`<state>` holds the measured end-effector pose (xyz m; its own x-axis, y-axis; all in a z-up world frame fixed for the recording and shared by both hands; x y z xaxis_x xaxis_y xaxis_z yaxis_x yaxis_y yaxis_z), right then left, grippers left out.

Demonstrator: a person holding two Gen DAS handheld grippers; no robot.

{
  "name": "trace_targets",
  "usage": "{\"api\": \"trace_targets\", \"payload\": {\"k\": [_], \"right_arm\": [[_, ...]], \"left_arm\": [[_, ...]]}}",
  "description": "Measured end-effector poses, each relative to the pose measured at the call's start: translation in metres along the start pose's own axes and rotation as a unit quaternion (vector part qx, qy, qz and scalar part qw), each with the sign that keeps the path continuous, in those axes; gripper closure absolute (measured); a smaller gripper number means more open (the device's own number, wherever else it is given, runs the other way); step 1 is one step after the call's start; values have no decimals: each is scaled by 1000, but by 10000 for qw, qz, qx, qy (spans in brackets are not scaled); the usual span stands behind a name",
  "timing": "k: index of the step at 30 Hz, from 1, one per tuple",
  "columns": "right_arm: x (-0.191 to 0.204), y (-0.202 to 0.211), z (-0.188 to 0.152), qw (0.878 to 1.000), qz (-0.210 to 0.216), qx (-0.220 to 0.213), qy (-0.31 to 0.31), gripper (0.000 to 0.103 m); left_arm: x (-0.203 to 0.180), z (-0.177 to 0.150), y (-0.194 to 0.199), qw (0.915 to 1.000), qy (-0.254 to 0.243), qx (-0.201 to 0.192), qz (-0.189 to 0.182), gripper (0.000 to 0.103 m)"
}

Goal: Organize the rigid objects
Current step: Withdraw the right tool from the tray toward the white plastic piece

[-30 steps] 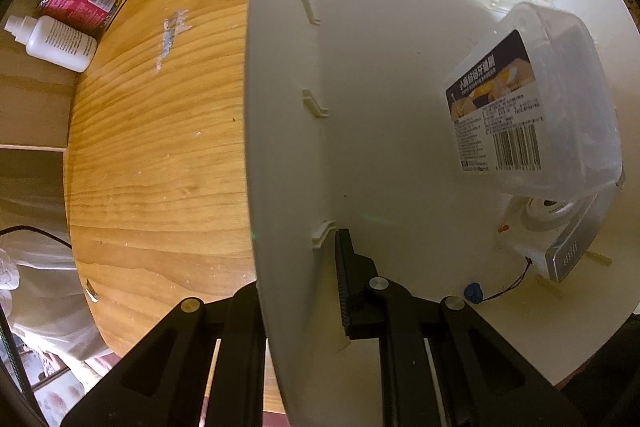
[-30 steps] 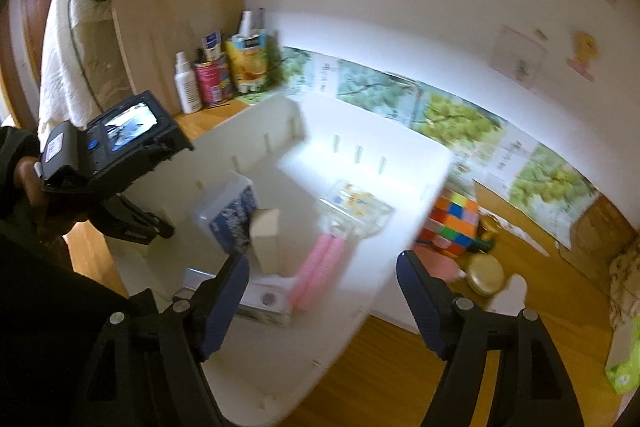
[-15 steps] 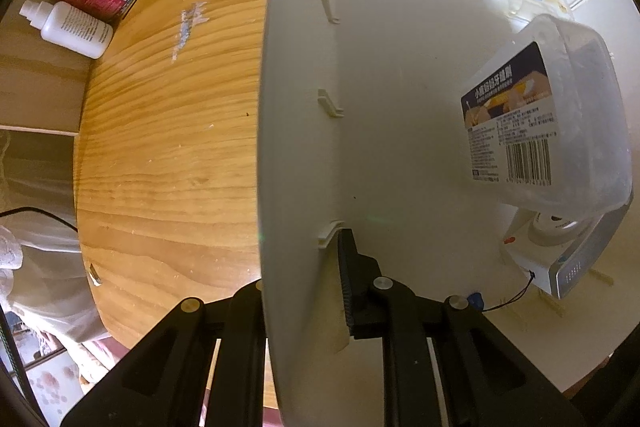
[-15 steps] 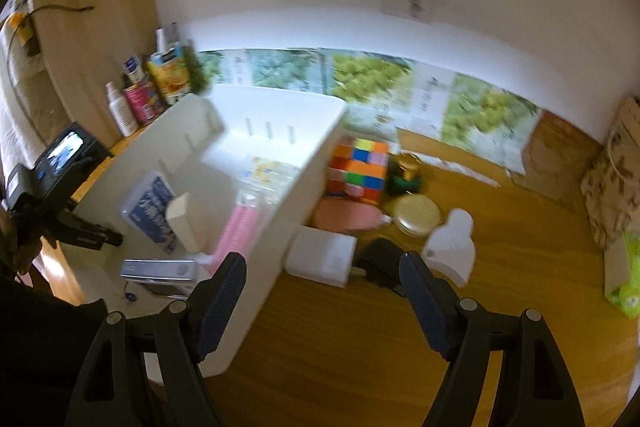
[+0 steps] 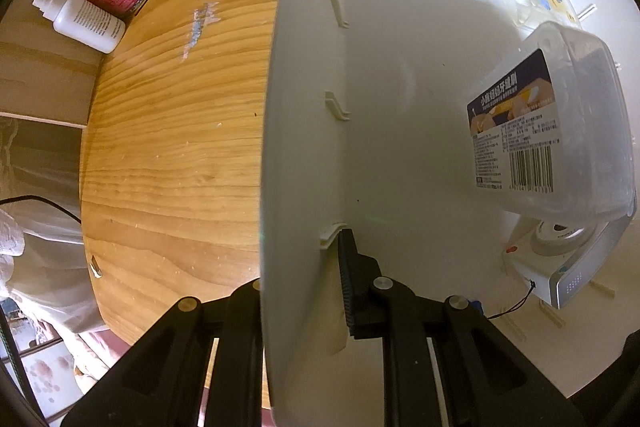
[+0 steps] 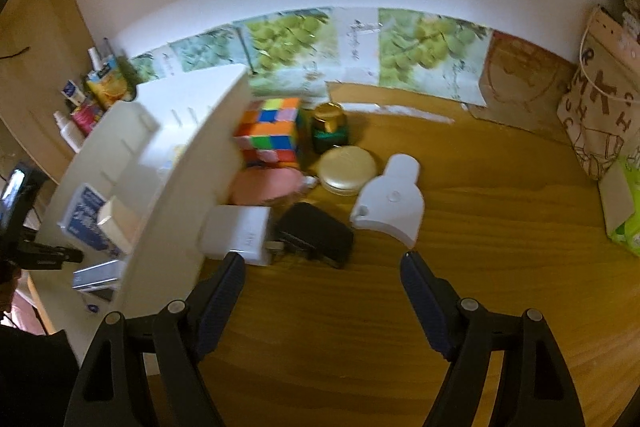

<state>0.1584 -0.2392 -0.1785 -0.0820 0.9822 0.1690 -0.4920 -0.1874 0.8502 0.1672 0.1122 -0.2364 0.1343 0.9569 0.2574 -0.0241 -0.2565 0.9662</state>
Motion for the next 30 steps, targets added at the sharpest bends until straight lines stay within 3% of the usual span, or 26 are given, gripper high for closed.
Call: {"api": "trace_targets", "payload": {"k": [10,15,30], "right_arm": [[-43,-18,-3,9948,-9,75,-1019,23],[-52,-21,-2,9920,-55,-149,-1255,23],[-59,-51,10,9880,-289,-161,-1511,23]], "left_arm": [[1,0,2,9999,140,53,61,84],[1,3,2,9999,131,67,68,84],[-4,9,-2,9998,38,157,119,84]]}}
Point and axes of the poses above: each gripper's, at about its wrist camera, not at the fingertips, and y roughly against the way its jaws point, x to its left, z to its top, the point moved 2 cm from there along -y, roughly the way its jaws point, and after that the axes turned 6 degrees about z, right-handed, at the moved point
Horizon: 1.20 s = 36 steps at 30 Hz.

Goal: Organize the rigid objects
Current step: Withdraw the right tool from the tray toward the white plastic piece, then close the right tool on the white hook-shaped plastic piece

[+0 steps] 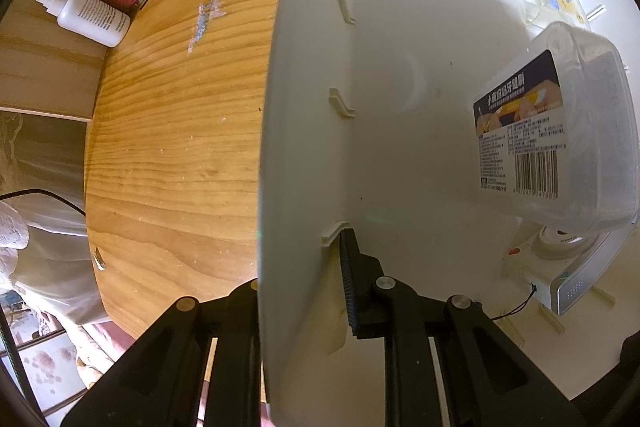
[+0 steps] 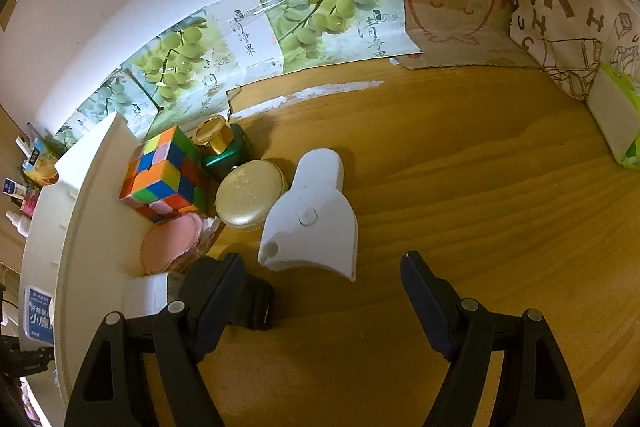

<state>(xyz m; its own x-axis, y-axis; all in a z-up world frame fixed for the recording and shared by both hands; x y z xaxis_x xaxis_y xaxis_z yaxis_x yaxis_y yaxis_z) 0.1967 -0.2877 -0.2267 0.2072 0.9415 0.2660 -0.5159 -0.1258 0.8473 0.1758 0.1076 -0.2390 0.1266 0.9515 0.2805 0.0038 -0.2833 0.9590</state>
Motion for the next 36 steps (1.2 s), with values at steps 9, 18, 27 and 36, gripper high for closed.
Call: {"api": "trace_targets", "payload": {"k": [9,18,27,36], "right_arm": [[3,-15,7,9997,-238,89,38,23],[4,-20,6,9988,-427,136,207,23],[8,-23,6,9971,-610,143,428,28],[15,-25,6,9943,-687,180,789,46]], "left_arm": [[-3,4,-1,10000,9,44,39,84],[-6,6,-3,9999,59,54,62,83],[-4,5,-4,9999,94,50,44,83],[3,3,-4,9999,164,35,-1,83]]}}
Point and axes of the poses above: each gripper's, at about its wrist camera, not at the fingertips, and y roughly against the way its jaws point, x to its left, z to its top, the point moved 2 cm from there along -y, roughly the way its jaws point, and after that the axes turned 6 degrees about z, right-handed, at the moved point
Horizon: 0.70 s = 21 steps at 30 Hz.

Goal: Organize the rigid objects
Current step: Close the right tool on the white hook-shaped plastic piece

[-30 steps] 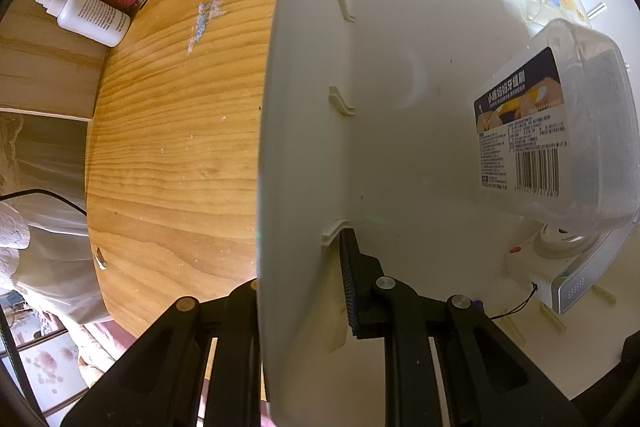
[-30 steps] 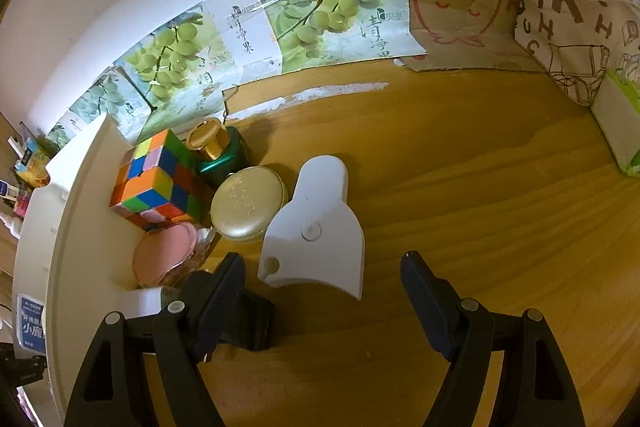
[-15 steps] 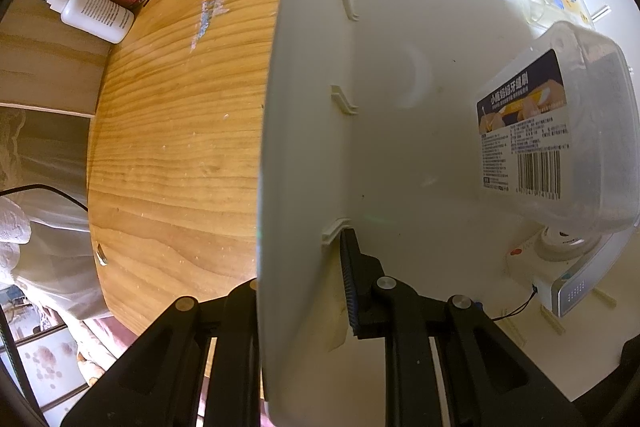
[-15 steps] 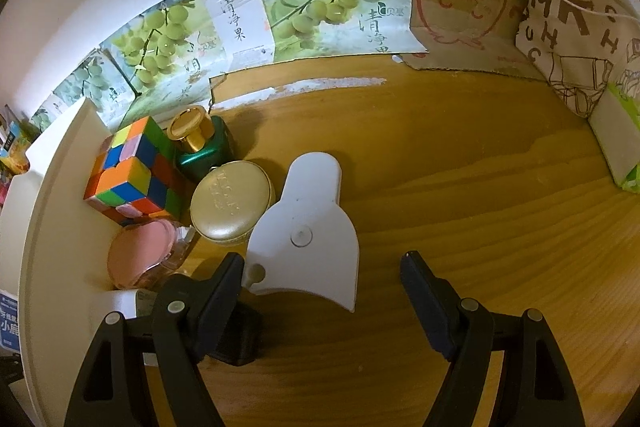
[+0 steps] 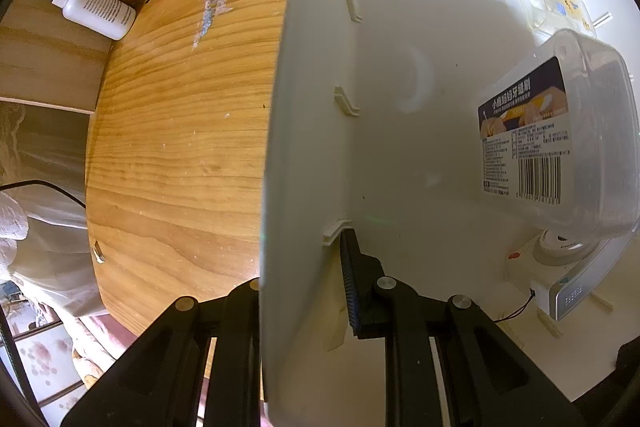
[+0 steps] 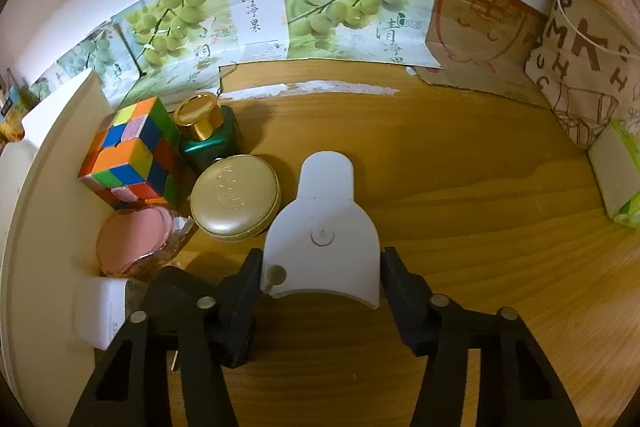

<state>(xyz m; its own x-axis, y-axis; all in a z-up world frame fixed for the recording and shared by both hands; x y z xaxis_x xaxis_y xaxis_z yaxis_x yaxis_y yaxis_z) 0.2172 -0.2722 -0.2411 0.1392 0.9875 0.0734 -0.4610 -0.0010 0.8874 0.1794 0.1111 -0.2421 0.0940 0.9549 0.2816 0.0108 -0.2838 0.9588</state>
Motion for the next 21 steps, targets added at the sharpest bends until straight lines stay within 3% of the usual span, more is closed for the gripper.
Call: {"api": "trace_targets", "payload": {"k": [10,21], "right_arm": [[-4,3,-2,9999,13,164,-6,47],[-16,23,-4,9996,-94,47,-252,47]], "left_arm": [[6,-5,1,9997,174,-130,-92,83],[3,-8,5,9997,100,-208,-99,83]]}}
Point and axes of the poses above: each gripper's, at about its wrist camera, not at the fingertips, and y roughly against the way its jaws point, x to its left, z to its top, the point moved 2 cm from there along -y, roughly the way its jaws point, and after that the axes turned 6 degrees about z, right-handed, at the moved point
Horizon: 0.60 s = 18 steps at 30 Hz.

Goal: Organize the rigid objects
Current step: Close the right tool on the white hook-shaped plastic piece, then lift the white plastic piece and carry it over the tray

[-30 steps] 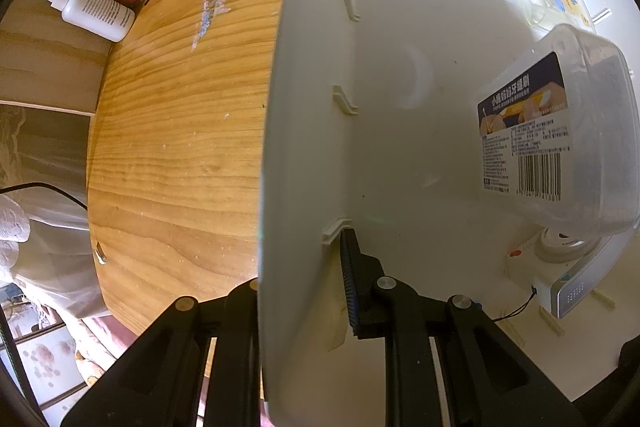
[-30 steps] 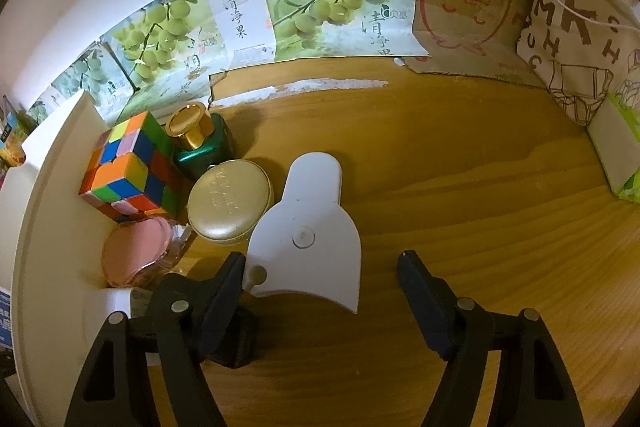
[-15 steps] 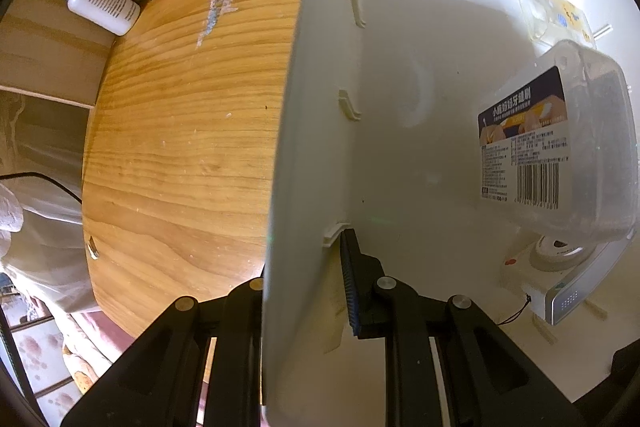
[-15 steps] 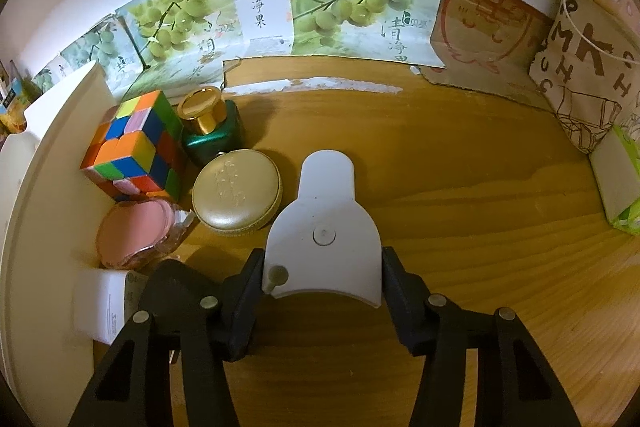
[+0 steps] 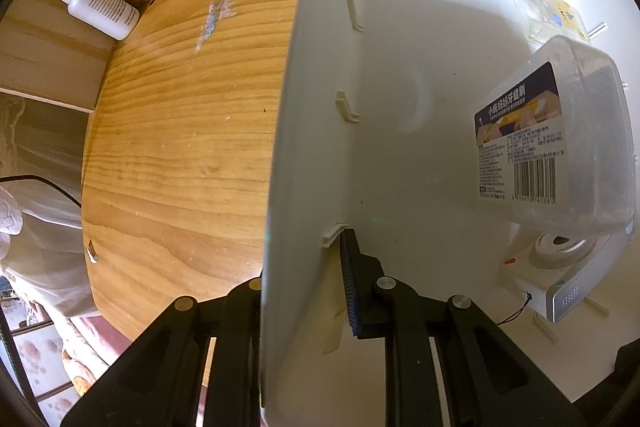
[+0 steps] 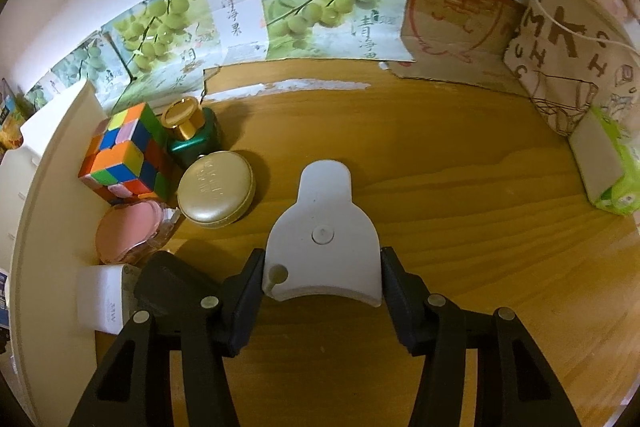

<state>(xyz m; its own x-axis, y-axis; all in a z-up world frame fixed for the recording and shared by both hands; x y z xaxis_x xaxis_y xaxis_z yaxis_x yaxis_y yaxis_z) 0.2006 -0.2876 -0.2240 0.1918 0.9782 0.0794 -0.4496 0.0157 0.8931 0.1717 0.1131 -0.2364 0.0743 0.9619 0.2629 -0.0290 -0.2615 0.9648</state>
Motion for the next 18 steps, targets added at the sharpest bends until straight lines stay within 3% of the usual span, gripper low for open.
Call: {"api": "trace_targets", "payload": {"k": [18], "right_arm": [[24,76,-17,9981,-68,-588,143,48]], "left_arm": [[-7,-8,5,9992,-378,-138,-46,83]]}}
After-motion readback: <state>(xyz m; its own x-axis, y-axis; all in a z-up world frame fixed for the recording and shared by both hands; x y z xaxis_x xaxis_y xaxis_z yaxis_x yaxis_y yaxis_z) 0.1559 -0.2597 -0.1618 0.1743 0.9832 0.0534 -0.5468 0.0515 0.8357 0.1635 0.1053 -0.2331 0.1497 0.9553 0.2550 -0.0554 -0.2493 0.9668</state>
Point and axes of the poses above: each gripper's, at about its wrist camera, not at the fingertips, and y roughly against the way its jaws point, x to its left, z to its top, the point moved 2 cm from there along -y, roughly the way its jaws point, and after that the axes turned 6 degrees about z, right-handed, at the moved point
